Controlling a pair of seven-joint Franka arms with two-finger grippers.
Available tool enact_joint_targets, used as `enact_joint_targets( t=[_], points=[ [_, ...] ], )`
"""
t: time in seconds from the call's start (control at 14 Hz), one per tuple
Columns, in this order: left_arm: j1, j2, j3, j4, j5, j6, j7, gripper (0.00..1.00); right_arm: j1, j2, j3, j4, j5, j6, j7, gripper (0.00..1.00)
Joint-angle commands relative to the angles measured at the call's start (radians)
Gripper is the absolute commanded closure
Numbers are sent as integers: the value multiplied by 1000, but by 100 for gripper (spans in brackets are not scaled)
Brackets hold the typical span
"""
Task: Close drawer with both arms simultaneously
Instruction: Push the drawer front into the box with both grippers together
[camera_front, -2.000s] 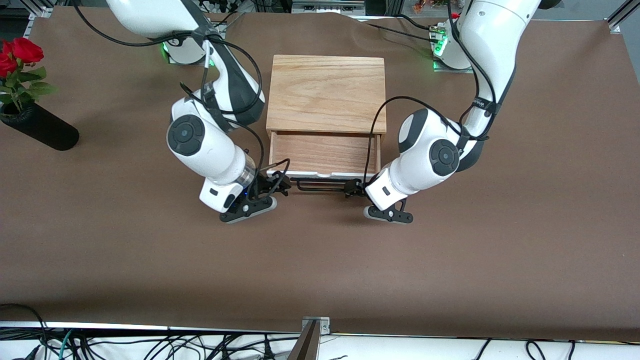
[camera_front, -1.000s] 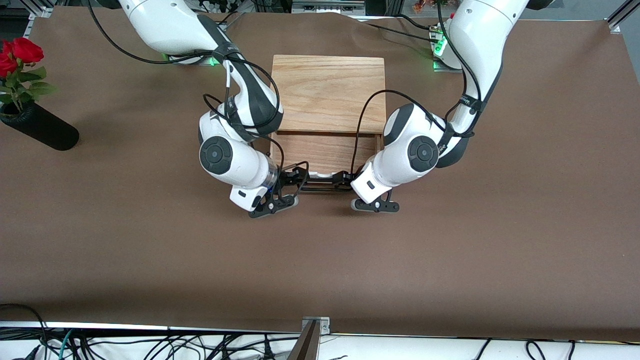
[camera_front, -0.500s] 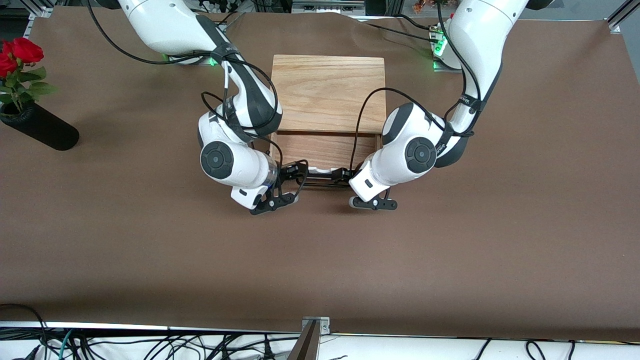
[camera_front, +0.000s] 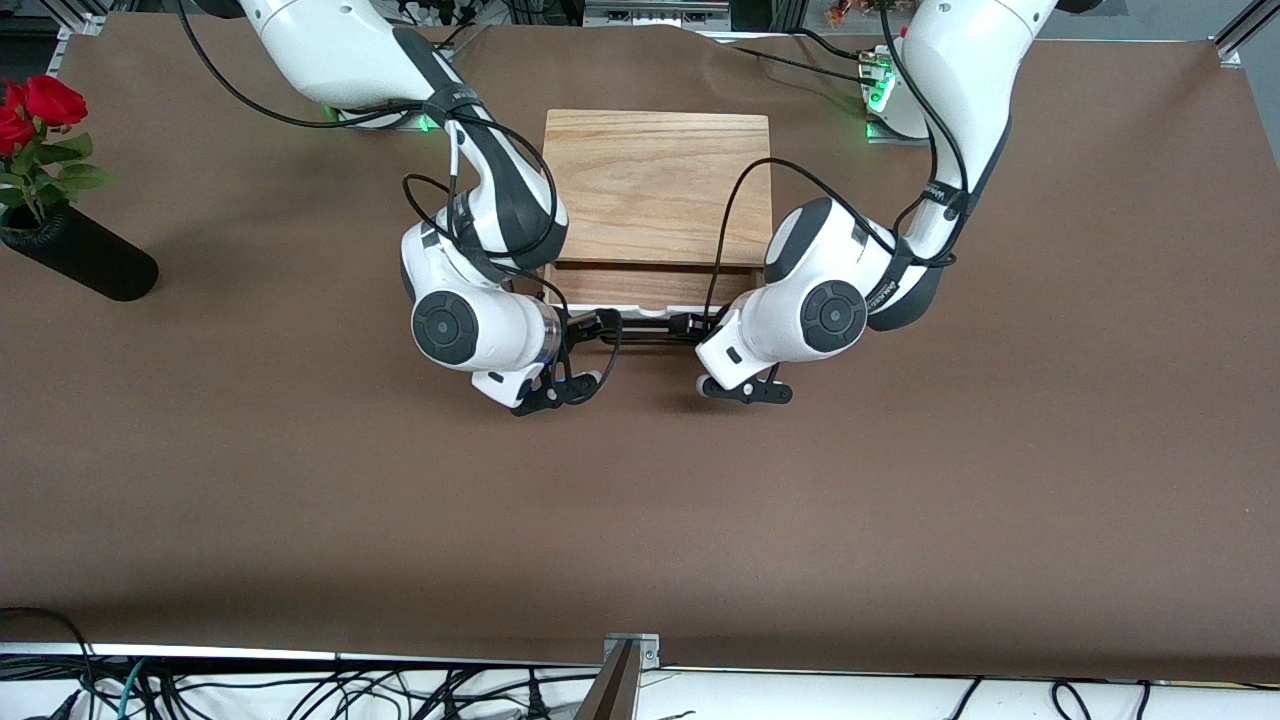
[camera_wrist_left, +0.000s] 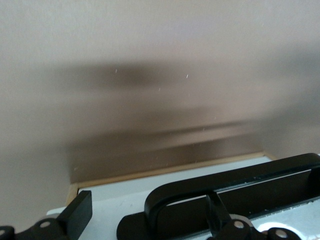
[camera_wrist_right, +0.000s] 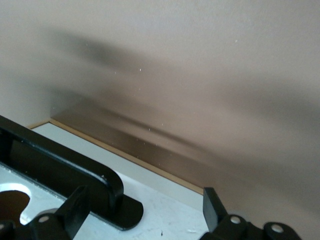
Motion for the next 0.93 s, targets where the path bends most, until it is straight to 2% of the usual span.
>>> enact_joint_targets(
  t=[0.0,0.36,0.86],
  points=[
    [-2,-23,3,-10,-19,-97,7,0,9,9,4,20,20,-43,6,0],
    [1,-23,3,-9,-18,-162,12,0,18,8,4,20,20,-138,13,0],
    [0,-22,3,-9,-16,-248,9,0,33,9,4,7,20,-150,20,0]
  ],
)
